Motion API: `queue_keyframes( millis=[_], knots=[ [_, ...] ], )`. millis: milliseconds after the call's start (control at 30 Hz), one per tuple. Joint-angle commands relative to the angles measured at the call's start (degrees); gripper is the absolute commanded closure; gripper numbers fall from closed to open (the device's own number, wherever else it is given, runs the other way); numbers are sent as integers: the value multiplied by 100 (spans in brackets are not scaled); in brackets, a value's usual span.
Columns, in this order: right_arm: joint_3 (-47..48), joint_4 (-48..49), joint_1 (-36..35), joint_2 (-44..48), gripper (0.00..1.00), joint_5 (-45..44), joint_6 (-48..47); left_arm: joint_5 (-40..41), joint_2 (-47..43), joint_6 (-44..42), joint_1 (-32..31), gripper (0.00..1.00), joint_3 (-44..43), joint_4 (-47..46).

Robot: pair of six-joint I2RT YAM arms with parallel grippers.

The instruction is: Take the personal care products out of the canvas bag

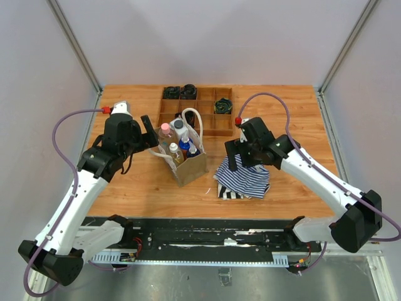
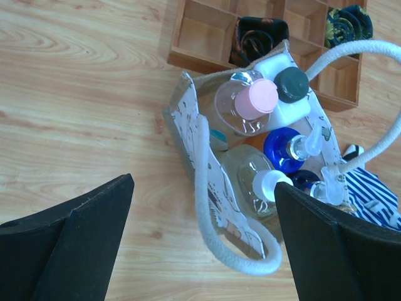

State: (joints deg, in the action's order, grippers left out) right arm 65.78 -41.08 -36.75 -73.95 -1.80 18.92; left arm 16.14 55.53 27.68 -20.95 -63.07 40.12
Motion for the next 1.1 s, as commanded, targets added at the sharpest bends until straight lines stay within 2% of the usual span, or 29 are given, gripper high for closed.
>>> queue_keyframes(
  millis=[0,267,333,533,633,700,800,1067],
  knots=[
    [-291,113,63,-45,2,610,-82,-352,-104,182,45,0,11,72],
    [-798,512,63,-176,2,1053,134,-436,-197,250,47,0,153,66],
    [-858,545,63,-402,2,887,198,-436,-215,255,47,0,176,59],
    [-863,802,108,-1592,2,-400,130,-484,-261,266,46,0,241,6],
    [-750,748,390,-2232,2,-592,169,-413,-275,291,47,0,235,54],
    [-848,764,950,-2415,2,-632,359,-267,-285,328,45,0,186,158],
    [-1036,908,2040,-2541,2,-160,672,-221,-344,364,47,0,139,178],
    [-599,734,4181,-2701,2,-799,888,-462,-388,471,45,0,104,166]
  ],
)
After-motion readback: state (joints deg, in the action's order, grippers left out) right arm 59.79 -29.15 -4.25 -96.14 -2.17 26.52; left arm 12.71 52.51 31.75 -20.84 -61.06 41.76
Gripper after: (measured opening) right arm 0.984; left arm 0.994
